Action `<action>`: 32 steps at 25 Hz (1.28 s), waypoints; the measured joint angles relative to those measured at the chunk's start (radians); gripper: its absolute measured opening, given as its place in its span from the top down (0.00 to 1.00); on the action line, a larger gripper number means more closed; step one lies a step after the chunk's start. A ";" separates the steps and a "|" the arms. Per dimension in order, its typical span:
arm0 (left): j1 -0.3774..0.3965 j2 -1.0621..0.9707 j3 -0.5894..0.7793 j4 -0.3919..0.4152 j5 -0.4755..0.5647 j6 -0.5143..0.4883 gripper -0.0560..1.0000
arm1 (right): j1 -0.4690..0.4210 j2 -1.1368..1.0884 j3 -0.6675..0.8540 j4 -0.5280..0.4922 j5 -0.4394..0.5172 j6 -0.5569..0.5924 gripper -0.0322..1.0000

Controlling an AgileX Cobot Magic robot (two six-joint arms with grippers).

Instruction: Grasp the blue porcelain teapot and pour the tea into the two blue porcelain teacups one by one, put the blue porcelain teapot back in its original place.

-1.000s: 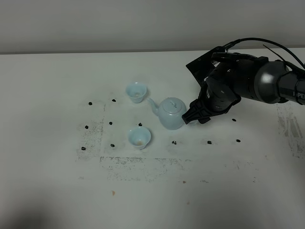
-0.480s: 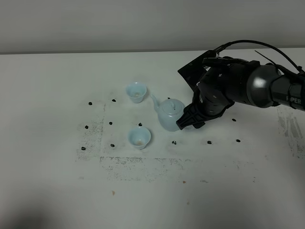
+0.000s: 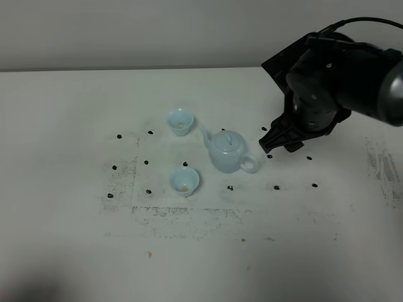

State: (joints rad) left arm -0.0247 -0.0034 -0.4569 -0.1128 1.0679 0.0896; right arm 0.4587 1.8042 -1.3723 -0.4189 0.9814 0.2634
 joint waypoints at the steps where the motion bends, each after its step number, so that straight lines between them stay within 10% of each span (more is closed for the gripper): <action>1: 0.000 0.000 0.000 0.000 0.000 0.000 0.41 | 0.005 -0.037 0.000 0.029 0.039 -0.024 0.40; 11: 0.000 0.000 0.000 0.000 0.000 0.000 0.41 | 0.016 -0.201 0.107 0.391 0.185 -0.398 0.40; 32: 0.000 0.000 0.001 0.000 0.000 0.000 0.41 | -0.016 -0.055 0.119 0.419 -0.070 -0.438 0.40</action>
State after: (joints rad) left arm -0.0247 -0.0034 -0.4562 -0.1128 1.0679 0.0896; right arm 0.4432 1.7496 -1.2533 0.0000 0.9111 -0.1743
